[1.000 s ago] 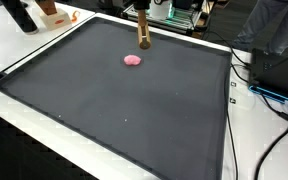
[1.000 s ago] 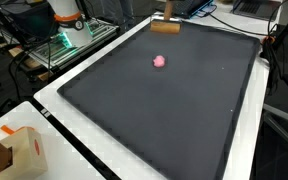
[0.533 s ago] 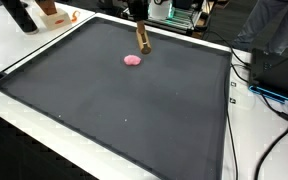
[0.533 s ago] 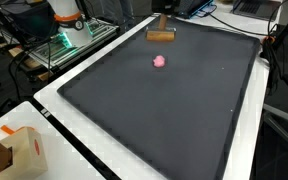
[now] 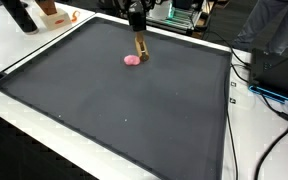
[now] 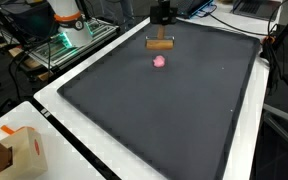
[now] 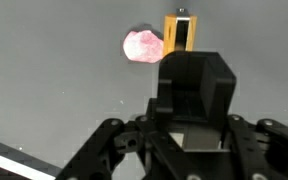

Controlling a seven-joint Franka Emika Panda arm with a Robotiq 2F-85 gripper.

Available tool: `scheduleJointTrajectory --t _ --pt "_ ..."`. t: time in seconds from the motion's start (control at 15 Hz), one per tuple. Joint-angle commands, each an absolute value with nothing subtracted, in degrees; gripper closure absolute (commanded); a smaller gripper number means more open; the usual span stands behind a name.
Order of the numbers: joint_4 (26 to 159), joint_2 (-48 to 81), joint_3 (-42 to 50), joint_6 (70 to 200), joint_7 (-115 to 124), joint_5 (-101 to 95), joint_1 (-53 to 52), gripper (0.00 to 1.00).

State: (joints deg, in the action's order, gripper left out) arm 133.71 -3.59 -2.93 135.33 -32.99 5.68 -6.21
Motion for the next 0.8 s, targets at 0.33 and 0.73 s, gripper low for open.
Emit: scheduleJointTrajectory --t 0.33,0.73 --pt "137.0 -1.6 -3.8 142.8 -31.8 3.0 -6.0 0.76" --pt "137.0 0.4 -4.3 144.8 -28.0 -1.8 -5.9 0.76"
